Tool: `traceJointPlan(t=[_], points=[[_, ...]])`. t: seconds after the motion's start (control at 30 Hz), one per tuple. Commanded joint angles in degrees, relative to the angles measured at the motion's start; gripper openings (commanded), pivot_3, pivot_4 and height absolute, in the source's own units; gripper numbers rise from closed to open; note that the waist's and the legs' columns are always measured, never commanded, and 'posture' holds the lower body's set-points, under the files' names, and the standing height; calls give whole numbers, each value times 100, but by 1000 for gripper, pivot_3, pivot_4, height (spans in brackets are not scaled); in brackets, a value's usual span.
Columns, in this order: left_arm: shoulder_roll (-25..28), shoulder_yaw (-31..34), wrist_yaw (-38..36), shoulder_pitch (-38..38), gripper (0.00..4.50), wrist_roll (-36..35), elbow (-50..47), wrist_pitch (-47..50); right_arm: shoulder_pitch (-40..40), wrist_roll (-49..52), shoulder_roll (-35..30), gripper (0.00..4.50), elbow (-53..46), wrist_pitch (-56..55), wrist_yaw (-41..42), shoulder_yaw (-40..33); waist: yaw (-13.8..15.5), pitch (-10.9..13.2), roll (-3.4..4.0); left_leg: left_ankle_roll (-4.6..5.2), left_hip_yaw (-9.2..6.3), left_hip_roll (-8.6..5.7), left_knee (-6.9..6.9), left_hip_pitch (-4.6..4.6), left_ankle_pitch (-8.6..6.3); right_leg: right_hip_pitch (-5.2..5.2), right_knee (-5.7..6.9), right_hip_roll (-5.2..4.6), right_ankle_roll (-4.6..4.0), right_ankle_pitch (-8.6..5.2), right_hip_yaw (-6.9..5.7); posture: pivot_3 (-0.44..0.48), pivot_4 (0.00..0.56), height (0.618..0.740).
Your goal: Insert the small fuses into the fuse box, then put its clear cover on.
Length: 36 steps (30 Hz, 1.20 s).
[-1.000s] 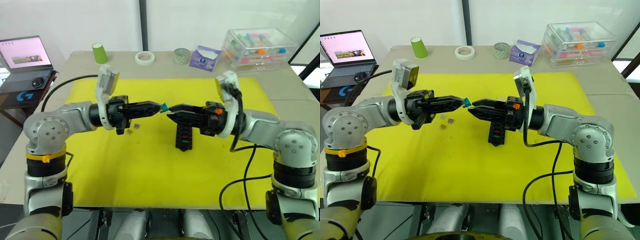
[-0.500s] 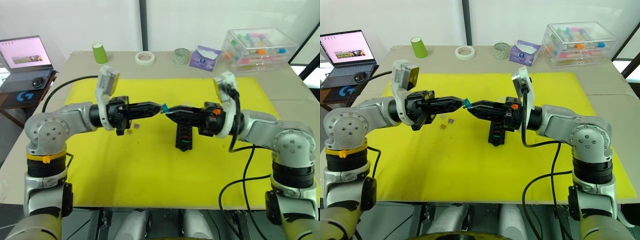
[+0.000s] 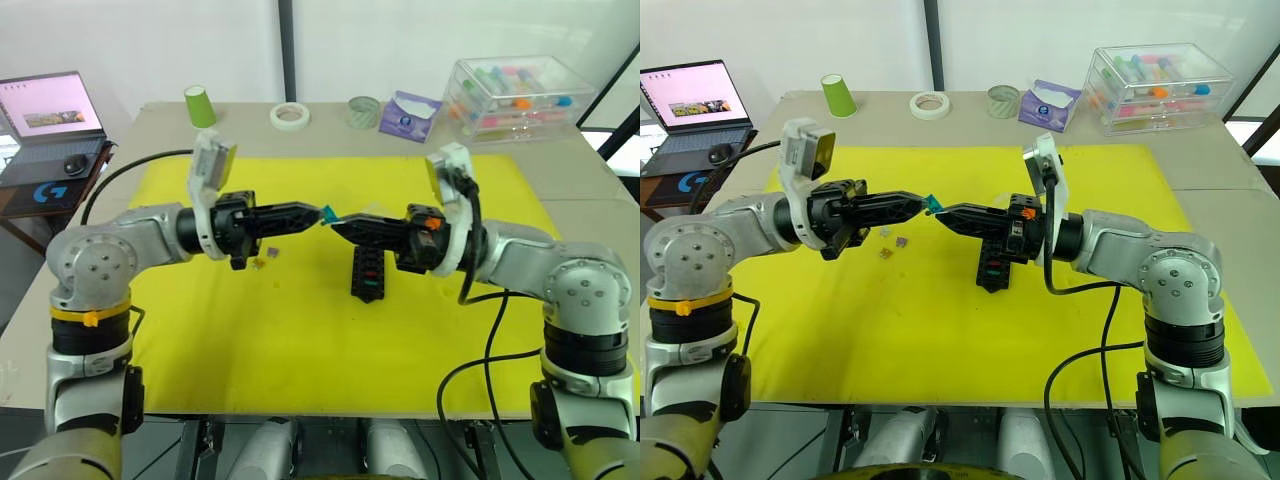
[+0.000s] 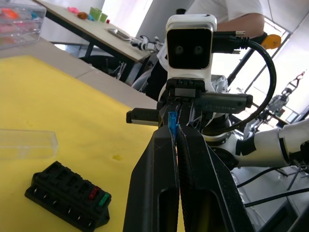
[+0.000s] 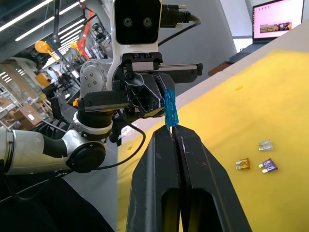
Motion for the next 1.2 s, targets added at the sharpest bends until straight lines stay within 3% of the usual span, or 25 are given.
traceJointPlan(t=[0.03,0.13,0.73,0.77,0.83,1.2], points=[[36,-17,-97,-55,0,-140,-102,-46,-147,165,-18,194,-72,-96,16,-118,0,0,0,0,0,0,0,0,0,0,0,0,0,0,0,0,150,740],[12,0,-70,-64,0,-176,-96,-29,-157,204,0,901,-43,-114,-28,-143,-3,0,0,0,0,0,0,0,0,0,0,0,0,0,0,0,150,740],[-10,-1,33,-65,0,-322,-127,-9,-185,517,46,901,26,-153,-304,-154,-2,0,0,0,0,0,0,0,0,0,-1,0,0,0,0,0,150,740],[-7,-2,39,-62,0,-333,-131,-8,-184,529,58,469,32,-161,-326,-160,-2,0,0,0,0,0,0,0,0,0,-1,0,0,0,0,0,150,740],[-1,-10,40,-60,0,-335,-123,-9,-183,571,66,38,51,-169,-352,-166,-3,0,0,0,0,0,-1,0,0,0,-1,0,0,0,0,0,150,740],[89,-87,-39,59,0,-193,-167,-71,-144,901,-19,38,78,-162,-463,-229,-2,0,0,0,0,0,-1,0,0,0,-1,0,0,0,0,0,150,740]])
